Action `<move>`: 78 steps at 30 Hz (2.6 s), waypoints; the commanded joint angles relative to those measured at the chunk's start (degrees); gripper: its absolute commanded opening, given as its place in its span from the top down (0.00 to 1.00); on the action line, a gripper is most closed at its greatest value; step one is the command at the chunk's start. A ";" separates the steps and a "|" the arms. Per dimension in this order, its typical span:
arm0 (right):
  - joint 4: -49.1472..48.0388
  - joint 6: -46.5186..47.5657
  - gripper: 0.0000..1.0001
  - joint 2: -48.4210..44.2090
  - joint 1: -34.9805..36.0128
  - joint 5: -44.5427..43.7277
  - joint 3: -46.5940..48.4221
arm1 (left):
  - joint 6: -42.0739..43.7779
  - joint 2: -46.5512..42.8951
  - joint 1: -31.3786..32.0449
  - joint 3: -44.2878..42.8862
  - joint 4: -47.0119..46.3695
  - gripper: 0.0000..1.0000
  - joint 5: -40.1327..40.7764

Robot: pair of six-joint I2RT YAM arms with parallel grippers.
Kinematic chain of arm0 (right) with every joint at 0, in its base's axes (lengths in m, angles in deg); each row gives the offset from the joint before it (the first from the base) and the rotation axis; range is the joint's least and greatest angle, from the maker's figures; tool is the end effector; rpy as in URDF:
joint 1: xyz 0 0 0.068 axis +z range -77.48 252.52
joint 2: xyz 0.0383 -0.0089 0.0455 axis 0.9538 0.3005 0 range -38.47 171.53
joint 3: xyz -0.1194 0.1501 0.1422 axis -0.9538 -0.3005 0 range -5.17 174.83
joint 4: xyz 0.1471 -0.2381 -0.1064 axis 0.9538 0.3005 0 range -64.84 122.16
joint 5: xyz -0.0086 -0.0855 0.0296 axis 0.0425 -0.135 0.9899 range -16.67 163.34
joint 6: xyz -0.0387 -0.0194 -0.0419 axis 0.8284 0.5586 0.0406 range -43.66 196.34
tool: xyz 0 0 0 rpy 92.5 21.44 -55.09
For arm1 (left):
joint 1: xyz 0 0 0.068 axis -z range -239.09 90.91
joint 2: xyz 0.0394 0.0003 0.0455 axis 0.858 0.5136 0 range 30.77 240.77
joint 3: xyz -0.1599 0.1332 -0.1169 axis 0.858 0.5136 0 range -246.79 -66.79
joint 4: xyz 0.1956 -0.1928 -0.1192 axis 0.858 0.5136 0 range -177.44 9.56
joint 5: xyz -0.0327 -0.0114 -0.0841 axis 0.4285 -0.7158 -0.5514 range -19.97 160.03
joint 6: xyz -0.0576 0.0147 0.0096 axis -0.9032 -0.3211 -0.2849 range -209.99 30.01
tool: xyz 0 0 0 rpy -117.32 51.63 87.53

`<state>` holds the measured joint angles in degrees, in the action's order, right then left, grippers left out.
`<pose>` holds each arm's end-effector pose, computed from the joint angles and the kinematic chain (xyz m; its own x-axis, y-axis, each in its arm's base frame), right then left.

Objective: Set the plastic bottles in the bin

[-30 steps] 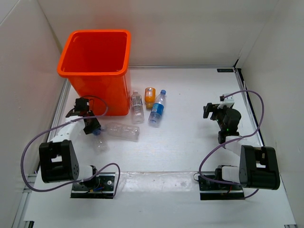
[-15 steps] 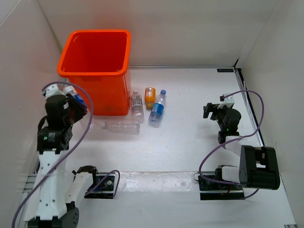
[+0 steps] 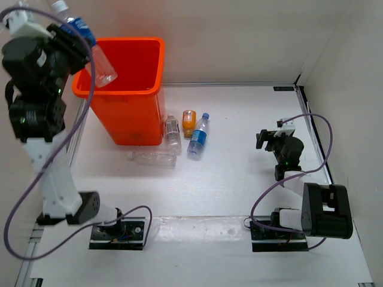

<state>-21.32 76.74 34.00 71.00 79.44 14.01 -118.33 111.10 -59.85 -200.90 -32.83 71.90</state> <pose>0.2872 -0.0030 0.1247 -0.1180 -0.0038 -0.9930 -0.0801 0.9968 0.0057 0.2203 0.0045 0.6026 0.0090 -0.4744 -0.8803 -0.0474 0.8791 -0.4742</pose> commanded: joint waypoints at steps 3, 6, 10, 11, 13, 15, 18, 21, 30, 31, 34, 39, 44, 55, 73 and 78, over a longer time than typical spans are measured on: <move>-1.86 0.30 0.10 -0.48 0.29 -1.01 1.56 | -6.72 14.40 -0.83 -8.20 -3.25 0.62 -12.06; -1.77 0.21 0.10 -0.31 0.38 -1.01 1.56 | -8.22 17.04 -1.00 -5.65 -8.36 0.59 -13.12; -1.77 0.21 0.10 -0.31 0.38 -1.10 1.56 | -7.26 21.60 -0.65 -7.82 -9.27 0.38 -12.07; -1.77 0.12 0.10 -0.40 0.38 -1.10 1.65 | -6.39 22.92 -0.65 -8.97 -7.78 0.03 -9.71; -1.86 0.21 0.10 -0.31 0.38 -1.10 1.56 | -5.85 22.85 -0.39 -10.91 -4.27 0.00 -7.24; -1.86 0.21 0.10 -0.40 0.38 -1.01 1.56 | -5.07 20.76 -0.30 -10.31 -1.98 0.00 -2.17; -1.86 0.12 0.10 -0.31 0.38 -1.10 1.56 | -2.69 10.22 2.49 -0.60 -1.61 0.00 5.12; -1.77 0.12 0.10 -0.40 0.29 -0.93 1.56 | -1.80 -7.66 5.76 24.88 -6.61 0.00 12.52; -2.04 0.12 0.10 -0.31 -0.15 -0.40 1.65 | -2.70 -40.95 10.42 67.55 -10.95 0.00 16.33; -1.95 0.12 0.10 -0.31 -0.06 -0.31 1.56 | -2.25 -42.27 10.68 68.44 -10.75 0.00 15.37; -1.95 0.12 0.10 -0.22 -0.24 -0.22 1.39 | -2.69 -47.52 11.83 76.95 -12.85 0.00 9.22; -1.95 0.12 0.10 -0.22 -0.24 -0.22 1.47 | -8.39 -51.15 14.02 94.72 -23.13 0.00 3.76; -2.12 0.12 0.10 -0.31 -0.15 -0.31 1.47 | -11.38 -48.52 14.47 96.22 -18.23 0.00 5.07; -2.12 0.04 0.10 -0.39 -0.68 0.66 1.47 | -22.78 -44.41 14.64 91.13 -2.50 0.00 5.52; -3.09 0.04 0.10 -0.31 -2.00 3.03 1.04 | -52.87 -34.56 13.67 103.78 -22.96 0.00 9.73; -3.00 -0.05 0.10 -0.31 -1.91 2.94 1.04 | -52.18 -13.44 13.67 99.04 -29.38 0.00 5.70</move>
<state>-21.36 76.72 34.00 69.25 81.48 14.01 -169.43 87.98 -46.23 -98.61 -55.58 79.39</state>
